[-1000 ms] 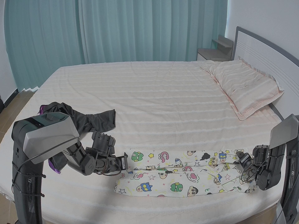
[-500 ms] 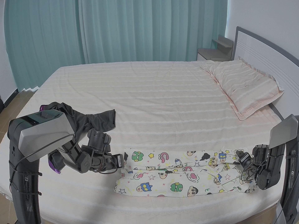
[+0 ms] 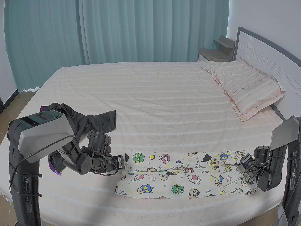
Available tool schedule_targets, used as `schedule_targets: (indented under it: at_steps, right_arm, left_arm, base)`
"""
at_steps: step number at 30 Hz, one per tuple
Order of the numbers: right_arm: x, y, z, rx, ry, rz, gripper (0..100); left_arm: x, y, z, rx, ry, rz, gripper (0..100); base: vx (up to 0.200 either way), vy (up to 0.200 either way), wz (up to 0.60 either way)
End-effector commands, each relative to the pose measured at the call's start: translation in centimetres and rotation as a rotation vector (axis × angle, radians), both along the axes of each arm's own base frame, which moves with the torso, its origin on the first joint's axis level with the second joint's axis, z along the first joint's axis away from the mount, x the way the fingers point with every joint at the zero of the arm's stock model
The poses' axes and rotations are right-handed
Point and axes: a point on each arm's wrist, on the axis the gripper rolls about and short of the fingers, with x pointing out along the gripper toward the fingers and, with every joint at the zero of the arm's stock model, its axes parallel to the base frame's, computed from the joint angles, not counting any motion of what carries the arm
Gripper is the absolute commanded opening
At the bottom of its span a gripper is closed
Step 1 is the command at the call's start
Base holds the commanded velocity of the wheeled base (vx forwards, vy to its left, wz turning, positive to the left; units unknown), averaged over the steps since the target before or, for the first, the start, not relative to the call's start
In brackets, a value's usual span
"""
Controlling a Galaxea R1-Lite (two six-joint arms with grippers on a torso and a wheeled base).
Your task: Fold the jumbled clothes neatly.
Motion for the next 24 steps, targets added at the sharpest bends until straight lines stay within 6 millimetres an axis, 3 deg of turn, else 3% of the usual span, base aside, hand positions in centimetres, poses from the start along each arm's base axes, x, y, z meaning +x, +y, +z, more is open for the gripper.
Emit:
schedule_targets:
  at_steps: [1,16,17,24]
  right_arm:
    - [0.0,-0.4,0.2,0.004,-0.014,-0.019,0]
    - [-0.8,-1.1,0.2,-0.004,0.012,-0.055,0]
    - [-0.9,-1.1,0.1,-0.004,0.019,-0.055,100]
    - [-1.2,-1.2,0.8,-0.004,0.006,-0.058,100]
  left_arm:
    - [-0.1,0.0,0.0,0.0,0.002,0.0,0]
    - [0.2,0.5,-0.8,0.005,0.017,0.014,0]
    - [0.3,0.5,-0.7,0.003,0.014,0.017,0]
    - [0.7,1.2,0.7,-0.05,0.004,0.083,0]
  base:
    - [0.0,0.0,0.0]
    - [0.0,0.0,0.0]
    - [0.0,0.0,0.0]
    - [0.0,0.0,0.0]
